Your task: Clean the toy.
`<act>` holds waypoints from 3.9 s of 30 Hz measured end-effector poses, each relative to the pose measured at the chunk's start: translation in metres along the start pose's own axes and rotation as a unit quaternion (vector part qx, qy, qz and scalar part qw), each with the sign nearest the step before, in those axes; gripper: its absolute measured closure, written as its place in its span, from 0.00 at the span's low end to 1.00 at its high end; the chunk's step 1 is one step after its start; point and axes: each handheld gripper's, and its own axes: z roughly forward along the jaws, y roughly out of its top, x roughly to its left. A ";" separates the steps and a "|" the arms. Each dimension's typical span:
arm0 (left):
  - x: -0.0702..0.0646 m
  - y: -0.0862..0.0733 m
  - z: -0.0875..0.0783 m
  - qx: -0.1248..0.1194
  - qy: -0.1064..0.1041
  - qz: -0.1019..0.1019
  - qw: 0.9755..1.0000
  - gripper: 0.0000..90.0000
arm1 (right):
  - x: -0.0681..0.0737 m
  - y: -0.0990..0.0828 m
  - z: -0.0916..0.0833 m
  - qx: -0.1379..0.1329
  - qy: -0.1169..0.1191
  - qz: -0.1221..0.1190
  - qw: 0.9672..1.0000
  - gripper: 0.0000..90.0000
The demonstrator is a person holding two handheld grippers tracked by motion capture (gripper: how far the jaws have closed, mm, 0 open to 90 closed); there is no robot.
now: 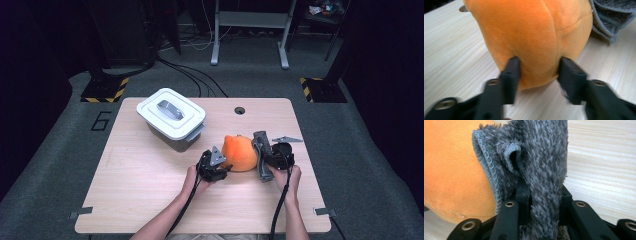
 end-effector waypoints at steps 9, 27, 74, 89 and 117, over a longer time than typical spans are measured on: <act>0.004 0.001 -0.005 -0.011 -0.016 -0.056 0.998 0.86 | 0.007 0.002 -0.023 -0.036 0.032 -0.001 0.999 0.78; 0.005 0.002 -0.006 0.000 -0.037 -0.093 0.995 0.86 | 0.082 0.025 -0.020 -0.030 0.037 -0.118 0.992 0.78; 0.005 0.000 -0.006 -0.001 -0.038 -0.084 0.996 0.85 | 0.048 0.021 -0.037 -0.047 0.024 -0.069 0.996 0.77; 0.004 0.000 -0.006 0.001 -0.034 -0.075 0.997 0.86 | 0.082 0.027 -0.022 -0.021 0.013 -0.130 0.991 0.77; 0.004 0.002 -0.005 0.000 0.006 -0.053 0.999 0.61 | 0.009 0.011 0.007 0.024 -0.023 -0.026 0.999 0.77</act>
